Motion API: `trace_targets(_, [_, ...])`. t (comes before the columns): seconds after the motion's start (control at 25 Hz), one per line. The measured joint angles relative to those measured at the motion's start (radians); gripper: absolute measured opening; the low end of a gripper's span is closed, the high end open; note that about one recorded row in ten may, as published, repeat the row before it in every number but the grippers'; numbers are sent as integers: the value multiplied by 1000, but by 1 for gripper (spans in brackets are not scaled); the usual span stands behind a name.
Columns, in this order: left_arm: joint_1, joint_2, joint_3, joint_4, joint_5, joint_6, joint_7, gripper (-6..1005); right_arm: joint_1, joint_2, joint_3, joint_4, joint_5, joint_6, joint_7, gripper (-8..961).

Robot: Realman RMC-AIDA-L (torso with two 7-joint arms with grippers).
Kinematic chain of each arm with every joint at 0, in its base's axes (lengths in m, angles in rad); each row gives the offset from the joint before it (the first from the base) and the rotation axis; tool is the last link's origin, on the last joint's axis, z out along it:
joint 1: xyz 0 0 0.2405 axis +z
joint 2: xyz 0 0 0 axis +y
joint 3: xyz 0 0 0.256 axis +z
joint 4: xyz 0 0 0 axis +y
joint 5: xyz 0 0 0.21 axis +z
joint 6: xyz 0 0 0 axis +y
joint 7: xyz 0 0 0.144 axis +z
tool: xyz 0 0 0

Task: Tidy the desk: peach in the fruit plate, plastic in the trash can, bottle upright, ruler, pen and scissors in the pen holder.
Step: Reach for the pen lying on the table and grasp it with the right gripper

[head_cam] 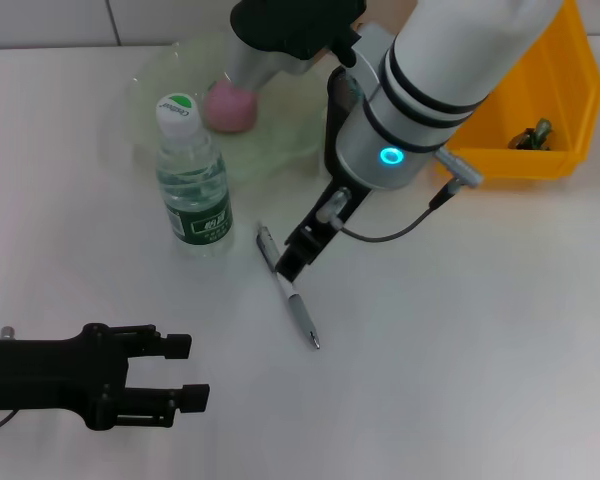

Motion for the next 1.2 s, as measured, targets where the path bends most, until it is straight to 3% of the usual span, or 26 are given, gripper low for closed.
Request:
trace_targets(0.12, [1, 0, -10, -1, 0, 1, 5, 783, -4, 0, -9, 23, 27, 39, -9, 585])
trace_targets(0.88, [6, -4, -23, -15, -1, 4, 30, 783, -6, -1, -192, 99, 23, 247, -1, 817])
trace_targets(1.2, [0, 1, -27, -42, 0, 2, 43, 783, -51, -1, -297, 81, 24, 369, 0, 815])
